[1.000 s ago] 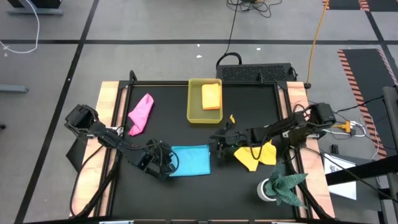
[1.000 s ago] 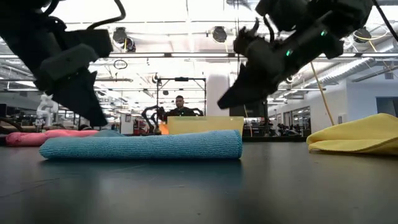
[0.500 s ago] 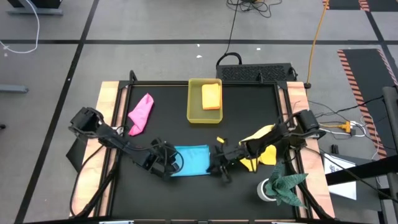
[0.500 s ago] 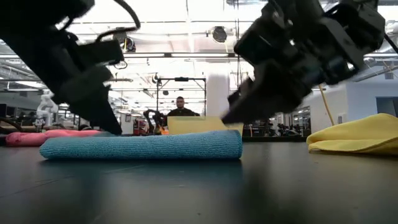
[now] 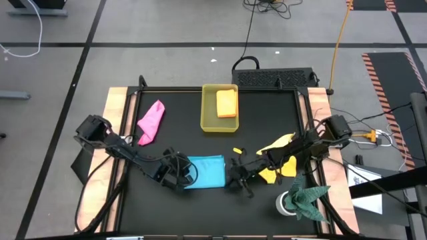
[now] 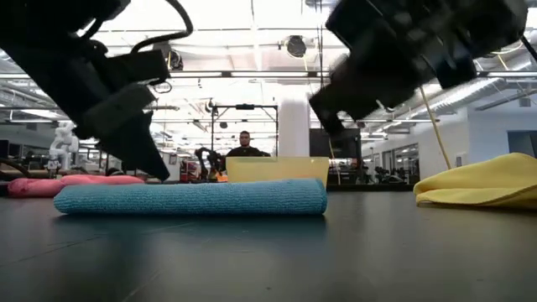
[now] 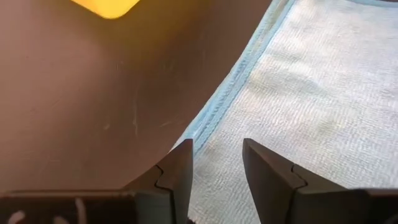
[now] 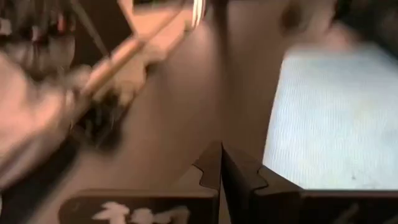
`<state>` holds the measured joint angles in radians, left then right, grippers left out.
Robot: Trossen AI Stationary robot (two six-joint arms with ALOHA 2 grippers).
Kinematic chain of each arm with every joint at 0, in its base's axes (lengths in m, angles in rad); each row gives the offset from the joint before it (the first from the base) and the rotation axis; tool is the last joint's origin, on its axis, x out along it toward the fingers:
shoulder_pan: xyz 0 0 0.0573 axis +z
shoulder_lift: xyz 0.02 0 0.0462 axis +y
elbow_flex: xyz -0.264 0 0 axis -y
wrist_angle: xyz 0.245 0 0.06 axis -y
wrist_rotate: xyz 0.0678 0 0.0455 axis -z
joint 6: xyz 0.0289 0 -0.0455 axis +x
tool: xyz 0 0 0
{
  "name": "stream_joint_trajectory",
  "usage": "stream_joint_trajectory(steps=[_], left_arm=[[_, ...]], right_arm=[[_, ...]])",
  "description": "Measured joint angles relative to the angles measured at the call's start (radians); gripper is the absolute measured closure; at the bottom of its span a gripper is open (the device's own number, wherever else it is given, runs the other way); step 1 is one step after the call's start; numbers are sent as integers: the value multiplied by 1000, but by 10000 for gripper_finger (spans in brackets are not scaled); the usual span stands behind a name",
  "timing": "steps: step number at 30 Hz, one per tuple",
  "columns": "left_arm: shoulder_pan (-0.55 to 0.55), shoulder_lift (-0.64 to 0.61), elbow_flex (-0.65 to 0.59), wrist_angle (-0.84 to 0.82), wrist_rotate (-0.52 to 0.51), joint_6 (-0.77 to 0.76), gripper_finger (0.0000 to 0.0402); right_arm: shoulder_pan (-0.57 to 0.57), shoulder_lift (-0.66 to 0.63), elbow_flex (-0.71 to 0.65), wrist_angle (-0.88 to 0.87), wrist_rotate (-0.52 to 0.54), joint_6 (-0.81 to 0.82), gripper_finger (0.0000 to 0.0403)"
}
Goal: Fold microfiber towels
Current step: Fold the blue towel
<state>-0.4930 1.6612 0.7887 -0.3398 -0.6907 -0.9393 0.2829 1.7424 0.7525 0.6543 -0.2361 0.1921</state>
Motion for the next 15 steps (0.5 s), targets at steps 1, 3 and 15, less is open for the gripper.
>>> stream_joint_trajectory(steps=[1, 3, 15], left_arm=[[-2, -6, 0, 4, 0, 4, 259], [-2, -8, 0, 6, -1, 12, 259], [6, 41, -2, -2, 9, -10, 259]], right_arm=[[0, 4, 12, 6, 22, 3, 402], [-2, 41, 43, -10, 60, -8, 402], [-33, 271, 196, -163, 50, -54, 403]])
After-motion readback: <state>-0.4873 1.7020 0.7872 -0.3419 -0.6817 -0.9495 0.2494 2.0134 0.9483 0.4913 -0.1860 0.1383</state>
